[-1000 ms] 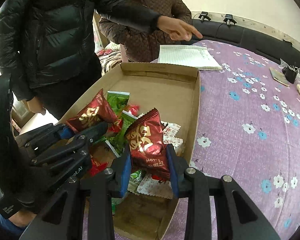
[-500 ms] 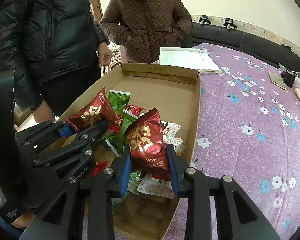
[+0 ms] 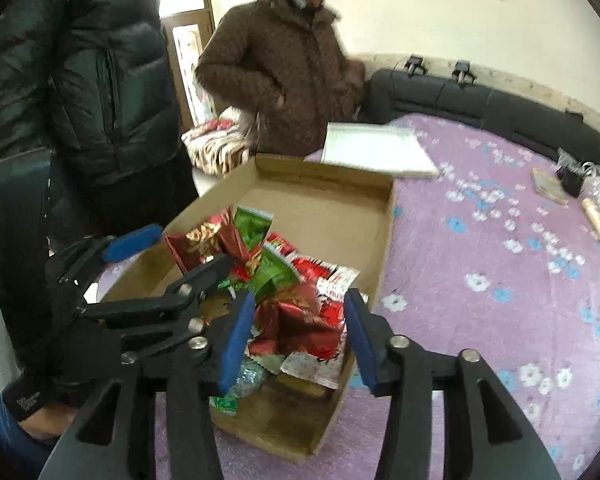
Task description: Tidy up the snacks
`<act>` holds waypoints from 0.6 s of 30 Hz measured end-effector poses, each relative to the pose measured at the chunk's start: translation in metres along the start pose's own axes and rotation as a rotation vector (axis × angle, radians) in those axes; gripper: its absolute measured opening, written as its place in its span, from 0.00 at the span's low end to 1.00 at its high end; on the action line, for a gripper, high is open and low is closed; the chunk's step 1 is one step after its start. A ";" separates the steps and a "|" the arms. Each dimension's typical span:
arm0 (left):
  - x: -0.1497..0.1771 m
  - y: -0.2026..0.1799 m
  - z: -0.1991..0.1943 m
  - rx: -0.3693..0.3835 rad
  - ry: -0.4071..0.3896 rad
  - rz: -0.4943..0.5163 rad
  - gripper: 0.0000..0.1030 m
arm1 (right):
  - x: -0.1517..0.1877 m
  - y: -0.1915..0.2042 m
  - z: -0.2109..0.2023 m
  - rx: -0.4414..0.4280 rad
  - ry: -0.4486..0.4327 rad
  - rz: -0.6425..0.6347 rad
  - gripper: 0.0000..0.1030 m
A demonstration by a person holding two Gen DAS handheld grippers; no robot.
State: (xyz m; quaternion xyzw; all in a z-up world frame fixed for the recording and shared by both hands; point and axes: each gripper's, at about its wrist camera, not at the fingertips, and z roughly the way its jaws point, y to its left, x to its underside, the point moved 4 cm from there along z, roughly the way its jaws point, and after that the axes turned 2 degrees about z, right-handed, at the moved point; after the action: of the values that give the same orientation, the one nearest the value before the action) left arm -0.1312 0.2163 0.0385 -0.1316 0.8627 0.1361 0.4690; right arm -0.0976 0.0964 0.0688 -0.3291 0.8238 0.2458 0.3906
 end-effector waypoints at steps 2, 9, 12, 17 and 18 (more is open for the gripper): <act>-0.004 -0.004 -0.010 -0.004 -0.033 0.016 0.99 | -0.003 -0.004 -0.013 0.019 -0.037 -0.003 0.59; -0.014 -0.029 -0.021 -0.002 -0.022 0.044 0.99 | 0.009 -0.042 -0.062 0.230 -0.163 -0.047 0.77; -0.017 -0.047 -0.019 -0.020 0.017 0.087 0.99 | 0.020 -0.067 -0.082 0.292 -0.197 -0.015 0.79; -0.018 -0.084 -0.026 -0.021 -0.007 0.184 0.99 | 0.044 -0.111 -0.101 0.365 -0.216 0.109 0.81; -0.018 -0.088 -0.028 -0.024 -0.012 0.188 0.99 | 0.048 -0.118 -0.101 0.368 -0.213 0.132 0.81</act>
State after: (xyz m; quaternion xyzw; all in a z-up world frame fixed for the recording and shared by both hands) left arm -0.1121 0.1266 0.0585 -0.0547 0.8666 0.1906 0.4579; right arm -0.0823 -0.0656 0.0711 -0.1699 0.8287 0.1499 0.5117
